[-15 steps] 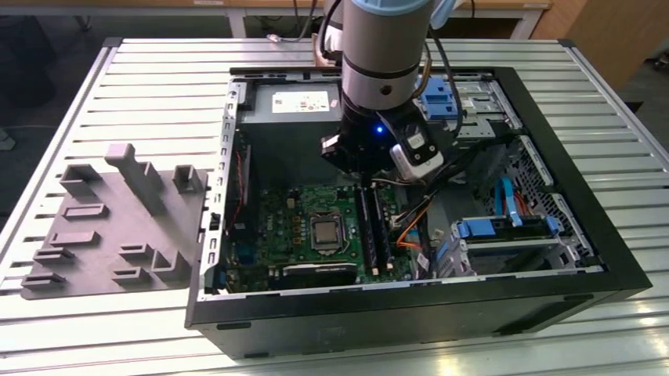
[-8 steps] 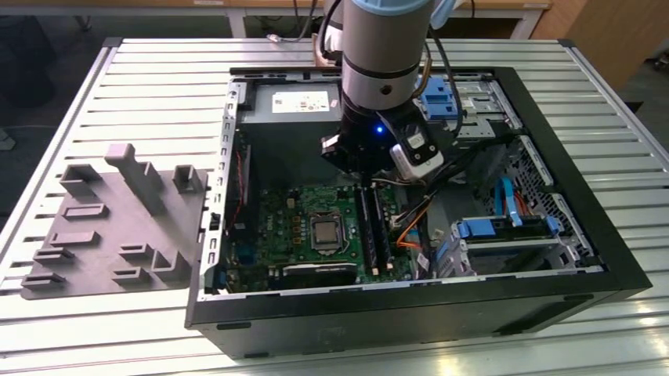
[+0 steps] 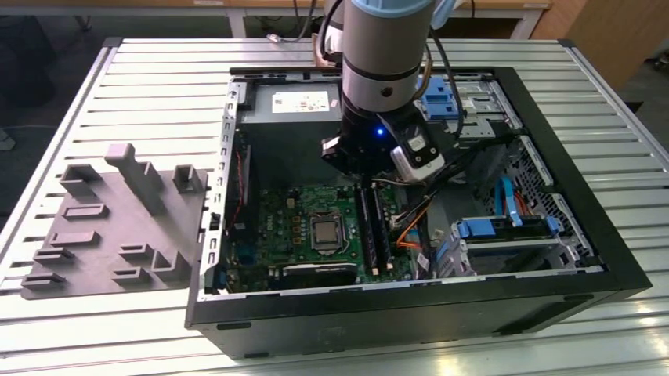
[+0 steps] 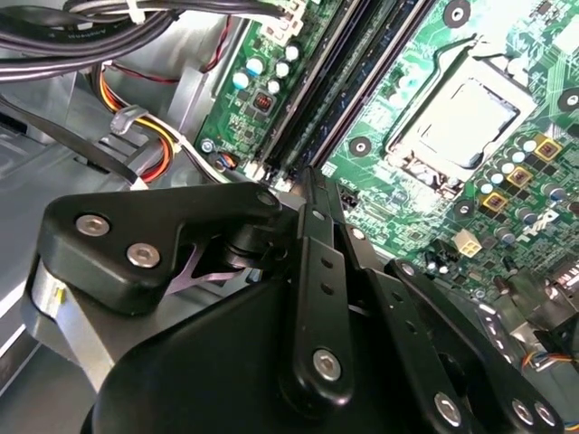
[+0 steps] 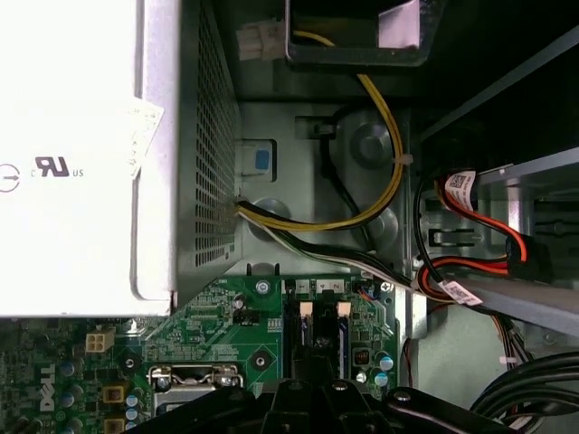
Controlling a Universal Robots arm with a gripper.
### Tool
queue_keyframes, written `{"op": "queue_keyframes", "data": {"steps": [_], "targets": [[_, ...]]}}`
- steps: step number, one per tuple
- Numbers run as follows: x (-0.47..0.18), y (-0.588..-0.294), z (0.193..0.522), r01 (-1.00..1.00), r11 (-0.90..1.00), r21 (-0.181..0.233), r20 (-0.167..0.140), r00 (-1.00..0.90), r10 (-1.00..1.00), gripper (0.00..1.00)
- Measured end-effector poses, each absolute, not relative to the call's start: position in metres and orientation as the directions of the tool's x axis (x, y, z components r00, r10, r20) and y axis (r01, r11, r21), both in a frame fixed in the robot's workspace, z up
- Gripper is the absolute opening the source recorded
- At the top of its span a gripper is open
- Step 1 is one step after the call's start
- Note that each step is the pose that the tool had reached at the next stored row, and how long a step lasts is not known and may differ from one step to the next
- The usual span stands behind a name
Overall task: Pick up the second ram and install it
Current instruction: 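Press down the second ram until it locks into place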
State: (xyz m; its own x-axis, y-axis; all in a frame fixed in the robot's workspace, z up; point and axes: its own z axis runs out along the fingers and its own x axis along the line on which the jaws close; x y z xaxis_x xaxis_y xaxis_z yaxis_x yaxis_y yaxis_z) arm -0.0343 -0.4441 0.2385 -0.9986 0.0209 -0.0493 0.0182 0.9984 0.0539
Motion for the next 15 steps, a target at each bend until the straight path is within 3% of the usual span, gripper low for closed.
{"op": "queue_keyframes", "data": {"steps": [15], "targets": [[-0.0343, -0.4493, 0.2385, 0.018, 0.998, 0.054, -0.049, -0.999, 0.021, 0.11]]}}
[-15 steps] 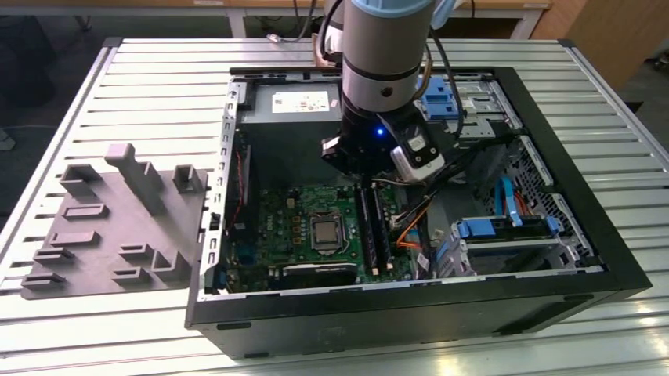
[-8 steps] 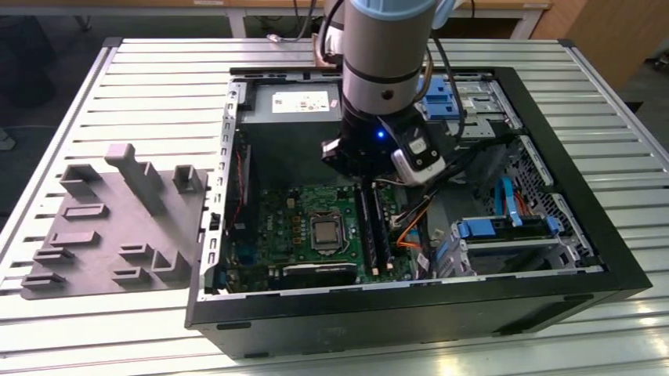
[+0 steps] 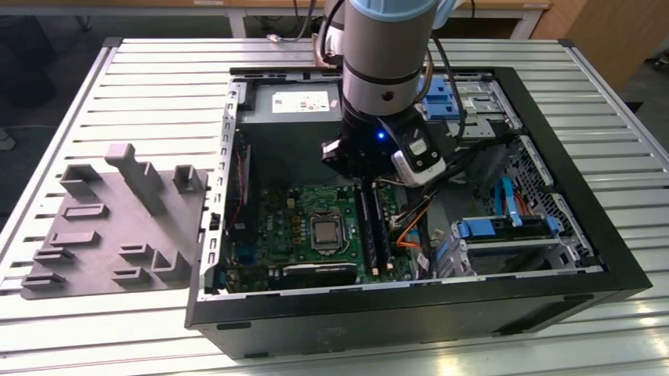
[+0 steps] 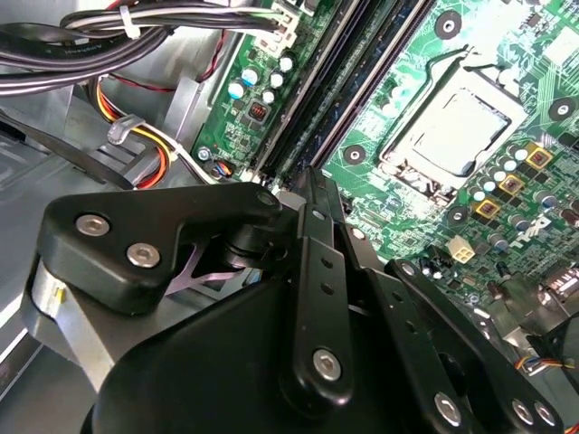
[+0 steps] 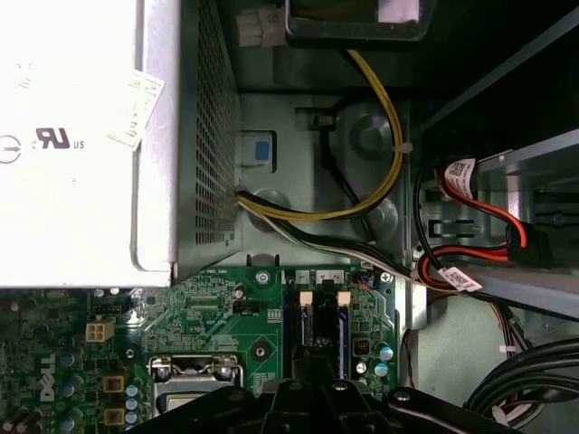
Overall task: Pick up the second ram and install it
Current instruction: 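Press down the second ram until it locks into place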
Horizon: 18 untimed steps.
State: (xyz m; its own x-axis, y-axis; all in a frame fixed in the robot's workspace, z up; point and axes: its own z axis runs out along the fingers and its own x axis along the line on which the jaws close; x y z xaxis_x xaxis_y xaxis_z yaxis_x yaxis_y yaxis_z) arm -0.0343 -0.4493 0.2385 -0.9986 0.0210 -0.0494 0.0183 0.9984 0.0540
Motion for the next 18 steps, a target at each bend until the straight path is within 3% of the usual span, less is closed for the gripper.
{"op": "queue_keyframes", "data": {"steps": [18], "targets": [[-0.0343, -0.4585, 0.2384, 0.018, 0.998, 0.054, -0.049, -0.999, 0.021, 0.11]]}}
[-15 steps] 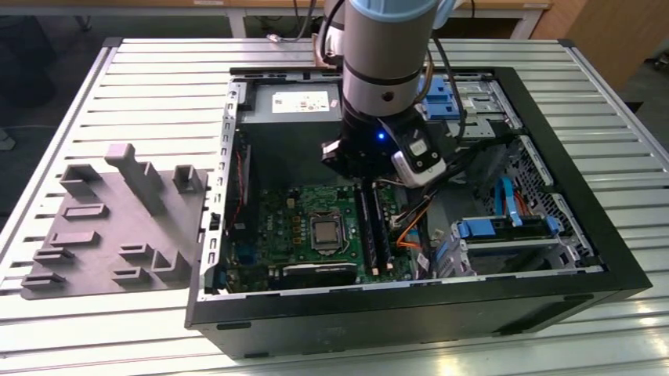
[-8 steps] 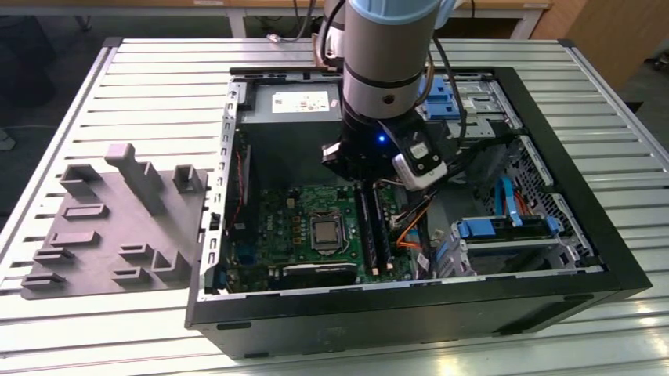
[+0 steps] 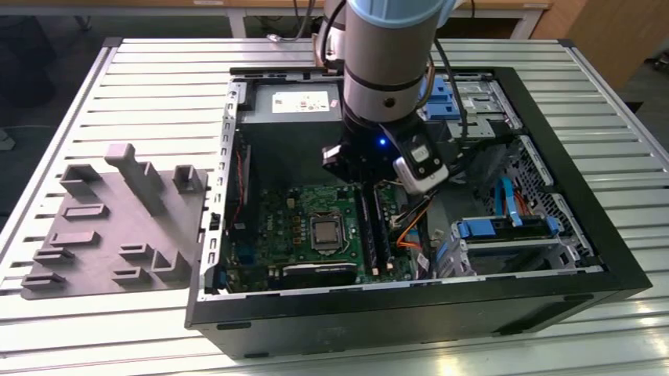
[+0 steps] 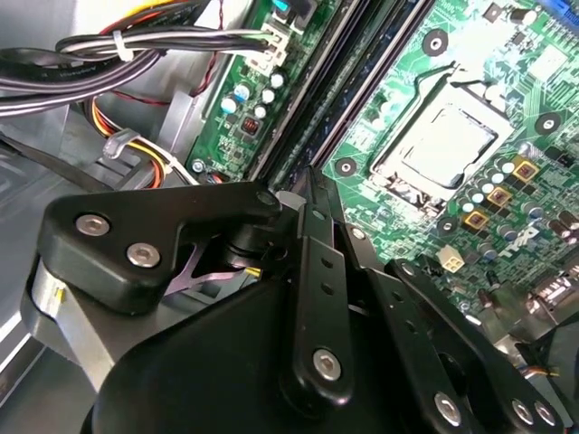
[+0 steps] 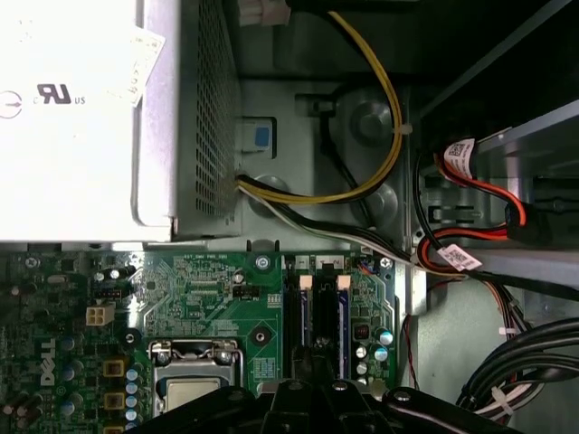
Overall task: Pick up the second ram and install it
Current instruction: 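Press down the second ram until it locks into place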
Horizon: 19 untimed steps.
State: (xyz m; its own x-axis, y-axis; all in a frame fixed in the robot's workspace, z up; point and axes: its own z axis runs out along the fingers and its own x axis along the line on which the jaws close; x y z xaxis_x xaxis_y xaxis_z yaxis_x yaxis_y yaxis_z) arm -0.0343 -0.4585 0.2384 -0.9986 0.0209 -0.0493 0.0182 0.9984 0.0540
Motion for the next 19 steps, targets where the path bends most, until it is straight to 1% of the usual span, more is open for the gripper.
{"op": "queue_keyframes", "data": {"steps": [19], "targets": [[-0.034, -0.474, 0.238, 0.018, 0.998, 0.054, -0.049, -0.999, 0.021, 0.11]]}}
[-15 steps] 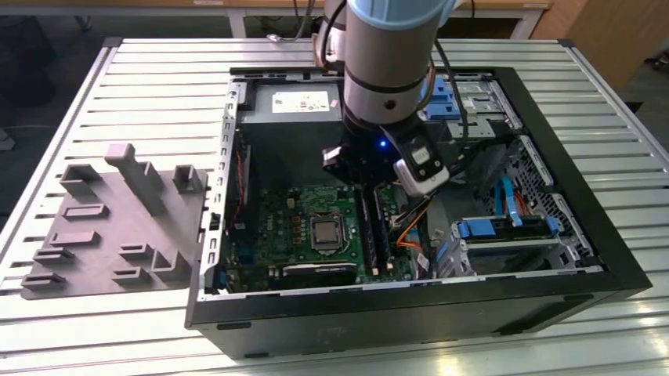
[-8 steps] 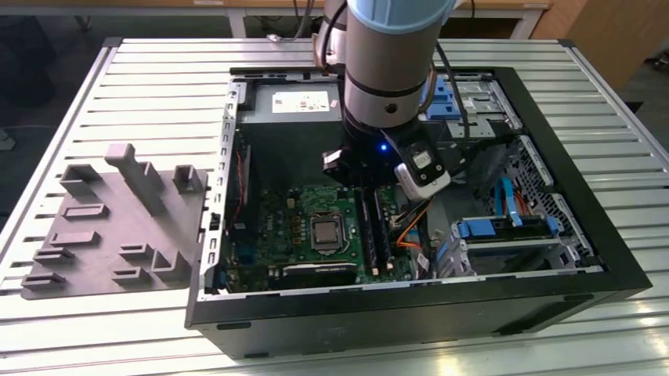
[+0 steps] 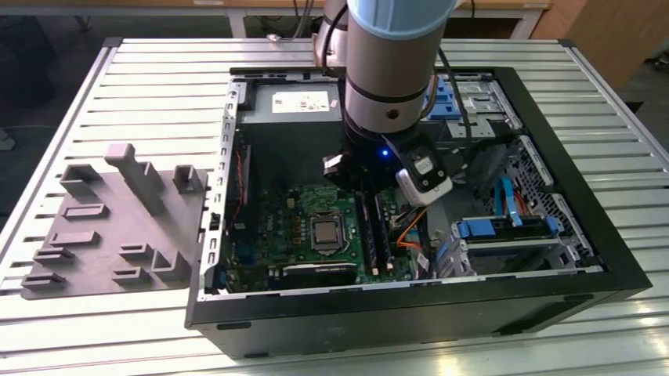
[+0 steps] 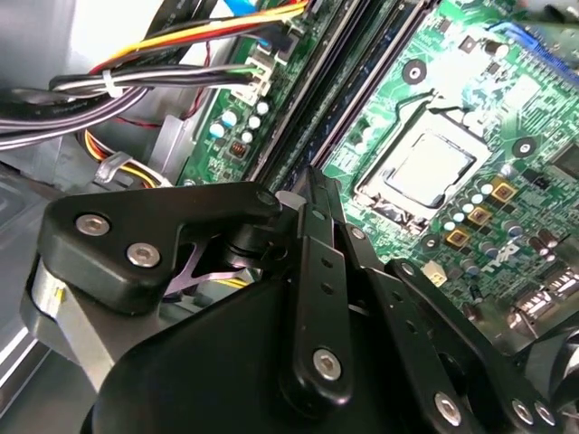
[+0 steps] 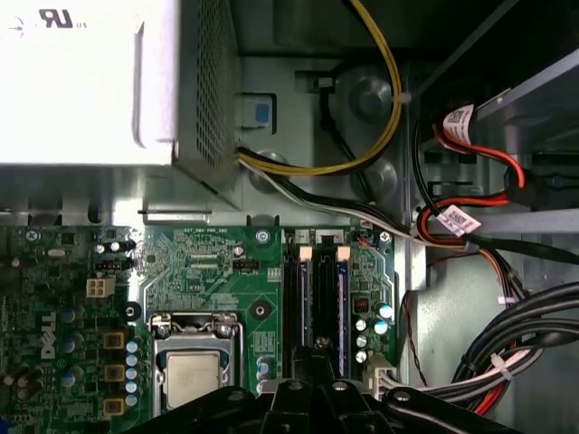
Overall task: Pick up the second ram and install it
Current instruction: 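Press down the second ram until it locks into place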
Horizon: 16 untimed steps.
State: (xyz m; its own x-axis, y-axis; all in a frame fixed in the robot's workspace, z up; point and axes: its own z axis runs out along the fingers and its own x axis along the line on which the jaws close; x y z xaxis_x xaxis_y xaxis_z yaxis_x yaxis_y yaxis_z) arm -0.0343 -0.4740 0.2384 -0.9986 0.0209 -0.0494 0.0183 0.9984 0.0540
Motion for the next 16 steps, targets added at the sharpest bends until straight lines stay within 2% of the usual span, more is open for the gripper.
{"op": "queue_keyframes", "data": {"steps": [16], "targets": [[-0.034, -0.490, 0.238, 0.018, 0.998, 0.054, -0.049, -0.999, 0.021, 0.11]]}}
